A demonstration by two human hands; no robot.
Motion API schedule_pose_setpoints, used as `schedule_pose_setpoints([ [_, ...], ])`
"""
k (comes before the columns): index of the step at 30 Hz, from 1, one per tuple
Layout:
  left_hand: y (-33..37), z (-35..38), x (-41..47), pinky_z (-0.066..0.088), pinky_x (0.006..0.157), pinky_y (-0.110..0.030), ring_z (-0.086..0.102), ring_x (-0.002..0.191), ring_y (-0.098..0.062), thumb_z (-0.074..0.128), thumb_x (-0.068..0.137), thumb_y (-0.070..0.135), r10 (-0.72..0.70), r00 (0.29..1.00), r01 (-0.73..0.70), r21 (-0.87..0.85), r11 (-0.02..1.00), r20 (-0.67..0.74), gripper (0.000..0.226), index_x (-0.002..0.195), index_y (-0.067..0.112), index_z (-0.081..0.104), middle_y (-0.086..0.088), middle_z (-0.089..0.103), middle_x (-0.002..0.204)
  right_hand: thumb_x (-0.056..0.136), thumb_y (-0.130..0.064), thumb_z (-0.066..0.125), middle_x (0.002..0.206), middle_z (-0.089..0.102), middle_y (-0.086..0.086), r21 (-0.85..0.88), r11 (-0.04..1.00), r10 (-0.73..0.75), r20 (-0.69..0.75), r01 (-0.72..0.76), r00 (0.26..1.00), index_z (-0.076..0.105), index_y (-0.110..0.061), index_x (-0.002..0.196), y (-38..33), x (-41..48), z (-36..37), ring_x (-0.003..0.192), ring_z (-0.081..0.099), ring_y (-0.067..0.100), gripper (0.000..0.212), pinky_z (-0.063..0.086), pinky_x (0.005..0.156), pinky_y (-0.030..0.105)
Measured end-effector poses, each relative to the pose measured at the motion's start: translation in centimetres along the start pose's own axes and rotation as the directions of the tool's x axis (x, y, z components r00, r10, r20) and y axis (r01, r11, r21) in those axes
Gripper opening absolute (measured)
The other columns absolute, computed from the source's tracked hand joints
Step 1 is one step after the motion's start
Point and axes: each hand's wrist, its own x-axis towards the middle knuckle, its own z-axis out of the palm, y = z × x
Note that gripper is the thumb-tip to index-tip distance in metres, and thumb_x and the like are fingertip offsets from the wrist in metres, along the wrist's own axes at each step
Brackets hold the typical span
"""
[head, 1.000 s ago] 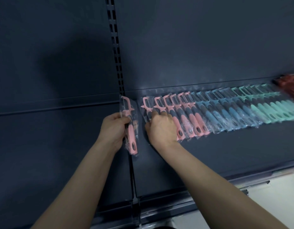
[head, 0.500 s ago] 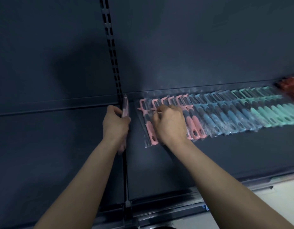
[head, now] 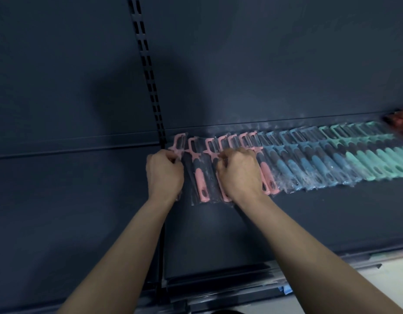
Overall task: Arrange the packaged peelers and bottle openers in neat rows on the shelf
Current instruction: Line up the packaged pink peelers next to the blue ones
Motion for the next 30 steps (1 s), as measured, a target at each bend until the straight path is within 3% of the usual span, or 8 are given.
schedule_pose_setpoints([
  [3, -0.1, 0.1, 0.0, 0.049, 0.077, -0.028, 0.059, 0.092, -0.024, 0.057, 0.088, 0.01, -0.003, 1.0, 0.003, 0.019, 1.0, -0.012, 0.006, 0.087, 0.01, 0.062, -0.016, 0.06, 0.105, 0.09, -0.014, 0.047, 0.097, 0.064, 0.017, 0.005, 1.0, -0.012, 0.007, 0.012, 1.0, 0.067, -0.005, 0.101, 0.1, 0.2, 0.1, 0.097, 0.051, 0.032, 0.024, 0.041, 0.082, 0.035],
  [8, -0.2, 0.8, -0.3, 0.043, 0.076, -0.024, 0.059, 0.095, -0.021, 0.067, 0.083, 0.016, 0.041, 0.997, -0.045, 0.059, 0.997, 0.07, 0.012, 0.093, 0.009, 0.067, -0.012, 0.061, 0.105, 0.089, -0.012, 0.048, 0.096, 0.063, 0.018, 0.015, 0.999, -0.033, 0.017, 0.033, 0.999, 0.067, -0.004, 0.099, 0.7, 0.4, -0.2, 0.095, 0.051, 0.031, 0.023, 0.036, 0.084, 0.03],
  [12, -0.7, 0.7, -0.5, 0.037, 0.076, -0.018, 0.057, 0.093, -0.017, 0.061, 0.088, 0.02, 0.101, 0.993, -0.105, 0.061, 0.993, 0.067, 0.013, 0.096, 0.013, 0.069, -0.006, 0.057, 0.107, 0.091, -0.013, 0.047, 0.104, 0.062, 0.016, 0.005, 0.998, -0.055, 0.1, 0.055, 0.993, 0.067, -0.007, 0.105, 1.3, 0.5, 0.0, 0.104, 0.047, 0.032, 0.026, 0.037, 0.087, 0.032],
  [14, -0.7, 0.6, -0.8, 0.036, 0.082, -0.018, 0.053, 0.1, -0.018, 0.063, 0.087, 0.019, 0.161, 0.985, -0.166, 0.068, 0.984, 0.068, 0.018, 0.103, 0.013, 0.067, -0.001, 0.047, 0.109, 0.091, -0.013, 0.047, 0.106, 0.062, 0.013, 0.003, 0.997, -0.077, 0.132, 0.077, 0.988, 0.068, -0.01, 0.106, 1.4, 0.4, 0.1, 0.105, 0.046, 0.031, 0.026, 0.038, 0.087, 0.032],
  [18, -0.5, 0.9, -1.2, 0.031, 0.097, -0.021, 0.04, 0.119, -0.02, 0.068, 0.083, 0.023, 0.244, 0.945, -0.274, 0.119, 0.954, 0.22, 0.035, 0.117, 0.014, 0.064, -0.004, 0.047, 0.127, 0.091, -0.016, 0.048, 0.109, 0.059, 0.012, -0.037, 0.994, -0.09, 0.191, 0.099, 0.977, 0.068, -0.013, 0.105, 1.5, 0.4, 0.2, 0.107, 0.044, 0.032, 0.024, 0.042, 0.087, 0.034],
  [21, -0.8, 0.9, -1.3, 0.022, 0.095, -0.015, 0.033, 0.125, -0.019, 0.066, 0.086, 0.024, 0.258, 0.93, -0.304, 0.154, 0.94, 0.26, 0.033, 0.118, 0.015, 0.064, -0.003, 0.047, 0.132, 0.092, -0.018, 0.047, 0.106, 0.059, 0.011, -0.03, 0.994, -0.098, 0.224, 0.108, 0.97, 0.068, -0.012, 0.1, 1.5, 0.5, 0.1, 0.106, 0.045, 0.032, 0.023, 0.042, 0.089, 0.036],
  [30, -0.6, 0.8, -1.4, 0.026, 0.094, -0.017, 0.039, 0.123, -0.02, 0.069, 0.083, 0.02, 0.281, 0.913, -0.336, 0.156, 0.929, 0.295, 0.032, 0.114, 0.013, 0.067, -0.003, 0.051, 0.13, 0.093, -0.02, 0.045, 0.103, 0.06, 0.008, -0.027, 0.993, -0.108, 0.214, 0.116, 0.971, 0.067, -0.011, 0.092, 1.8, 0.5, 0.6, 0.102, 0.046, 0.031, 0.024, 0.038, 0.092, 0.036],
])
